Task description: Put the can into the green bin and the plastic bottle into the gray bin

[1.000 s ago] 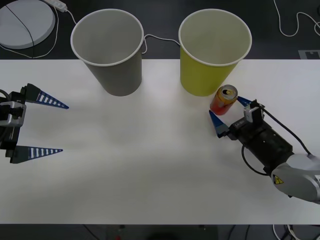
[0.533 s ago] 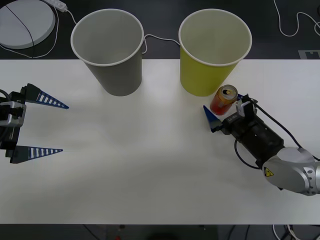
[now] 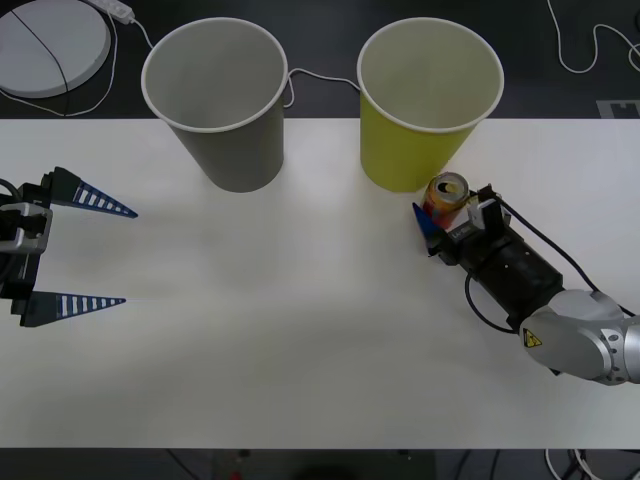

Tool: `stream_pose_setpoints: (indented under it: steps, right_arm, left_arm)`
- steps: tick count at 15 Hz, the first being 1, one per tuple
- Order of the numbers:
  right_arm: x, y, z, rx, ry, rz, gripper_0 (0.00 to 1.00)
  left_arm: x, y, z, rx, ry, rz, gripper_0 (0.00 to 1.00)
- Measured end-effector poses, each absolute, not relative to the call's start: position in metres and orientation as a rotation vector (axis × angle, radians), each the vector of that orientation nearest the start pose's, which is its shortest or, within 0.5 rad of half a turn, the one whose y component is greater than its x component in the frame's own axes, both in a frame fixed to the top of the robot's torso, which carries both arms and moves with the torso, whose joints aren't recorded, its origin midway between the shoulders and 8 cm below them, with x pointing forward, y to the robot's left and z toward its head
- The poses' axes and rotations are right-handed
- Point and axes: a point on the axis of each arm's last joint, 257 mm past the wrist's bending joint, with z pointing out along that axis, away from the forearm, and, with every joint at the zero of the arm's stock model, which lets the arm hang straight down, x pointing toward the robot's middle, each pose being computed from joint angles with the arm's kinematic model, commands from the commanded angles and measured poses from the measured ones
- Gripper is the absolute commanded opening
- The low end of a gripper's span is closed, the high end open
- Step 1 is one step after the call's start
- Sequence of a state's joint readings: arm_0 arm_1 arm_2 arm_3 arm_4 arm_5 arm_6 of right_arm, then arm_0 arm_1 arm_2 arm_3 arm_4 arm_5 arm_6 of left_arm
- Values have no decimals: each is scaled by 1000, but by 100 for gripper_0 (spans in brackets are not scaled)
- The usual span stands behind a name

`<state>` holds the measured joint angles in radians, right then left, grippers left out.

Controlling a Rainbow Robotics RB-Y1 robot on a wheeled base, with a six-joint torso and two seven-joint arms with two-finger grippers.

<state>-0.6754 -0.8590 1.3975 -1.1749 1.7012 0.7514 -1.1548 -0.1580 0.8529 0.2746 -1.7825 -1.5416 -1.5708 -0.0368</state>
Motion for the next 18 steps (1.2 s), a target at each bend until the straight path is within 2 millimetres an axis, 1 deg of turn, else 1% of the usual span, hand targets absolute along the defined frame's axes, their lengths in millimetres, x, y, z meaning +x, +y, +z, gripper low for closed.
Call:
stream_pose_setpoints:
  steps: [5,8,11,18]
  right_arm:
    - [563,-206,-252,-573,1477,126,0]
    - [557,-209,-248,-594,1488,135,0]
    - [543,-216,-240,-641,1498,138,0]
    - [508,-226,-219,-827,1541,135,0]
  left_arm:
    - [388,273,-155,1829,1401,-202,100]
    - [388,273,-155,1829,1401,-202,100]
    - [388,273,-155,1829,1401,-202,100]
    - [388,273,-155,1829,1401,-202,100]
